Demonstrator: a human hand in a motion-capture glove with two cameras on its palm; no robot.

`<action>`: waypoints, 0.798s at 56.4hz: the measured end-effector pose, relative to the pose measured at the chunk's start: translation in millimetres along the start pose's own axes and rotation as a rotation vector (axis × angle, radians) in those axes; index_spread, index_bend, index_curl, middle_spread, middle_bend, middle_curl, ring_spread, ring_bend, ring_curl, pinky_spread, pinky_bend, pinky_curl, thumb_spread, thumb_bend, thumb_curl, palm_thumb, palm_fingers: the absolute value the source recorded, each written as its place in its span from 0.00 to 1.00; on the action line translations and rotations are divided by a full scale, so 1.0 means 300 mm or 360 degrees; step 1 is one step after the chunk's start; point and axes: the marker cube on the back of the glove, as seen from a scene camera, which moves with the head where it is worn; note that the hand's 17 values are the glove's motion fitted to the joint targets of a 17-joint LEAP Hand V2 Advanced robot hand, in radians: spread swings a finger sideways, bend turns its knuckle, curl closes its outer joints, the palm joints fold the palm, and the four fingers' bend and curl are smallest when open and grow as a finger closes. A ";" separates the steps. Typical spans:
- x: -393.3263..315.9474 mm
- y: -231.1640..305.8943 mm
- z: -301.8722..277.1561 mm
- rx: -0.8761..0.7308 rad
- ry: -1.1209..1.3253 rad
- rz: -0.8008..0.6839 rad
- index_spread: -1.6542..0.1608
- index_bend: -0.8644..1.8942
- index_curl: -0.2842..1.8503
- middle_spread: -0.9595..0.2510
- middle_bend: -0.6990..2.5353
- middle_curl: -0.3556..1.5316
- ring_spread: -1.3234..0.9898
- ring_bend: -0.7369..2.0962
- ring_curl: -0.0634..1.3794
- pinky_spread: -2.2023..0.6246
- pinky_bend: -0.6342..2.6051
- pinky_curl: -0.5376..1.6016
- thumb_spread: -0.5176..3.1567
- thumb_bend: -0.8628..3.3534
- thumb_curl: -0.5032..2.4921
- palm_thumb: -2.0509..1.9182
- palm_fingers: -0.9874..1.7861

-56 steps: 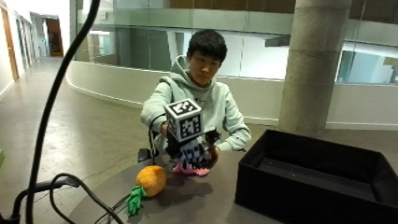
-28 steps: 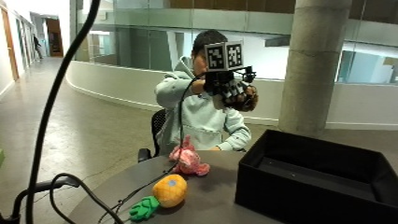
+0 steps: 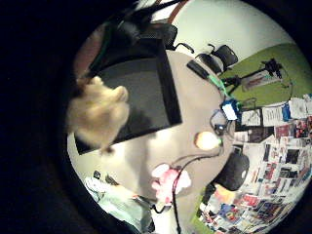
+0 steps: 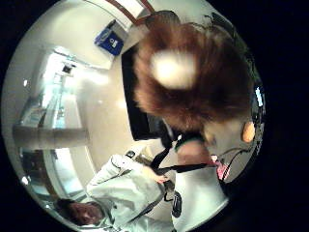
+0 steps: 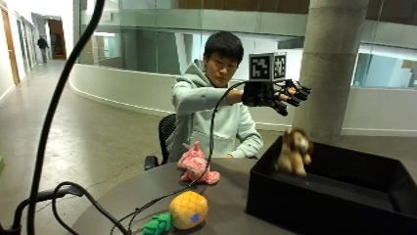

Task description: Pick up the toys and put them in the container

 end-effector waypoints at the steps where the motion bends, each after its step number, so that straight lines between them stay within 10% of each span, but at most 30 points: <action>1: 0.007 0.000 -0.004 0.0007 0.0000 0.0003 0.77 0.41 0.20 0.66 0.36 0.54 0.49 0.59 0.38 0.69 0.53 0.56 0.35 0.23 0.47 0.59 0.16; 24: 0.246 0.403 -0.046 -0.0173 0.0164 -0.0057 0.78 0.36 0.22 0.76 0.25 0.40 0.55 0.37 0.21 0.77 0.42 0.45 0.48 0.20 0.35 0.54 0.28; 45: 0.333 0.917 0.482 -0.0659 0.0102 -0.0109 0.75 0.38 0.25 0.78 0.25 0.34 0.56 0.31 0.20 0.79 0.40 0.43 0.48 0.20 0.30 0.51 0.28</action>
